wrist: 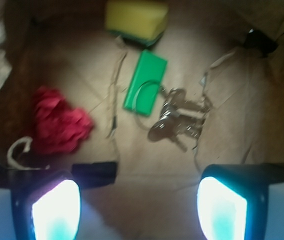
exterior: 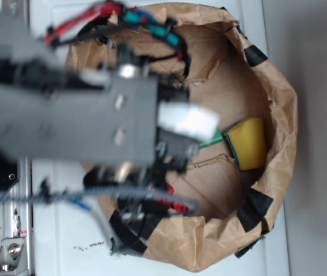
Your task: Grab the silver keys.
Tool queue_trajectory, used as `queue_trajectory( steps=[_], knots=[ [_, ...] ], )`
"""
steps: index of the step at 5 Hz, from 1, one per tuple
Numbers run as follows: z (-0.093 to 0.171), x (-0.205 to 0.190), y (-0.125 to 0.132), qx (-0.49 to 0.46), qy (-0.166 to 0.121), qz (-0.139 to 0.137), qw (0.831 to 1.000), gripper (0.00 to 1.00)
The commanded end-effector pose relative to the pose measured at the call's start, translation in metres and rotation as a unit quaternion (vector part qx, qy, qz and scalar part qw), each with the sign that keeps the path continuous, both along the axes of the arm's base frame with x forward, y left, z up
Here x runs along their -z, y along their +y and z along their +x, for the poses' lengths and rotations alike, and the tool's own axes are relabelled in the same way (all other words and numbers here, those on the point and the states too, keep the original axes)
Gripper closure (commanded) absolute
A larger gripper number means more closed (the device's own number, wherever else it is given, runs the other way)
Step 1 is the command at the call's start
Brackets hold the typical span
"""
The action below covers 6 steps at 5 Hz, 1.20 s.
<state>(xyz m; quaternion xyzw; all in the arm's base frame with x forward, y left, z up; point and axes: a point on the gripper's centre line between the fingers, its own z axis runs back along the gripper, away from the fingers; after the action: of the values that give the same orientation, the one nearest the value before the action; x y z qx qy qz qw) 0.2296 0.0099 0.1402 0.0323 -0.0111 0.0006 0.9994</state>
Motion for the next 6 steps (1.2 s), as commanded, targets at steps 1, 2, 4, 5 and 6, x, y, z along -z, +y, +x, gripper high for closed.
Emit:
queue_trajectory(
  steps=[1,2,4,5,6],
  knots=[
    [0.023,-0.004,0.022,-0.011,-0.035,-0.039,0.999,0.0],
    [0.031,0.011,0.014,-0.004,-0.031,-0.04,0.999,0.0],
    [0.037,0.036,-0.004,0.01,-0.025,-0.02,0.999,0.0],
    [0.037,0.036,-0.004,0.01,-0.025,-0.02,0.999,0.0],
    [0.037,0.036,-0.004,0.01,-0.025,-0.02,0.999,0.0]
  ],
)
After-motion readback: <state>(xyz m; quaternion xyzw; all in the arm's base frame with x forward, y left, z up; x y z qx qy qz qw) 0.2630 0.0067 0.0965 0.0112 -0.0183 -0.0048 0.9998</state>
